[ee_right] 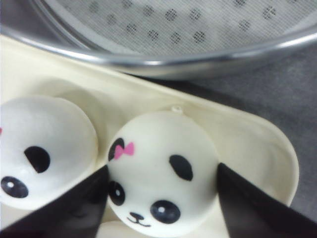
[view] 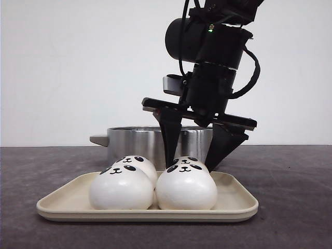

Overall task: Steam buns
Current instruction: 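Lower the right gripper onto the back panda bun nearest it and grasp, then lift the panda bun with the right gripper and carry it over the pot, then lower the bun into the steamer pot and open the right gripper, then raise the right gripper out of the pot and withdraw, then lower the left gripper onto the back panda bun nearest it and grasp, then lift the bun with the left gripper and carry it over the pot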

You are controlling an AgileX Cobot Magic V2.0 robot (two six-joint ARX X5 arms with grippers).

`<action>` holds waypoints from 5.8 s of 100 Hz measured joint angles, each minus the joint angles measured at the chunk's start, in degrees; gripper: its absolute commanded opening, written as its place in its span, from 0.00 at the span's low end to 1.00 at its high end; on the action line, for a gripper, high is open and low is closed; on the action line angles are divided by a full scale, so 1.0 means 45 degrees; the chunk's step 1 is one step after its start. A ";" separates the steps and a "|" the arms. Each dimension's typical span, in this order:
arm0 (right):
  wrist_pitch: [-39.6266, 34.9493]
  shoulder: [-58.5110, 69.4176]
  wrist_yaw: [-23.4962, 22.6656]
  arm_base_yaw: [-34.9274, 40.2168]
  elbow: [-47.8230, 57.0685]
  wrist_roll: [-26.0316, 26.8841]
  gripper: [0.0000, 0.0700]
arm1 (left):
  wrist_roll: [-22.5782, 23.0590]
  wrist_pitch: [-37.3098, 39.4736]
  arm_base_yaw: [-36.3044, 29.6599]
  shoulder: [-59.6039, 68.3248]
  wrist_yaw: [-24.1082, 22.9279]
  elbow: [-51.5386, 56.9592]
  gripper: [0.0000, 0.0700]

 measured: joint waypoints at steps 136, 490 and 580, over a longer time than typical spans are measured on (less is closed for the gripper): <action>0.0102 -0.1477 0.0782 -0.1350 0.7145 -0.2375 0.01 | 0.0000 0.0257 -0.0019 -0.0005 -0.0291 0.0000 0.80; -0.6290 -0.8354 0.8442 0.3220 0.7733 -0.2681 0.02 | -0.1311 0.0418 -0.3861 1.7121 -0.0393 0.4119 0.92; -0.6567 -0.8364 0.9131 0.3220 0.7733 -0.2472 0.02 | -0.0500 -0.2361 -0.3963 1.6543 0.0894 0.5119 0.00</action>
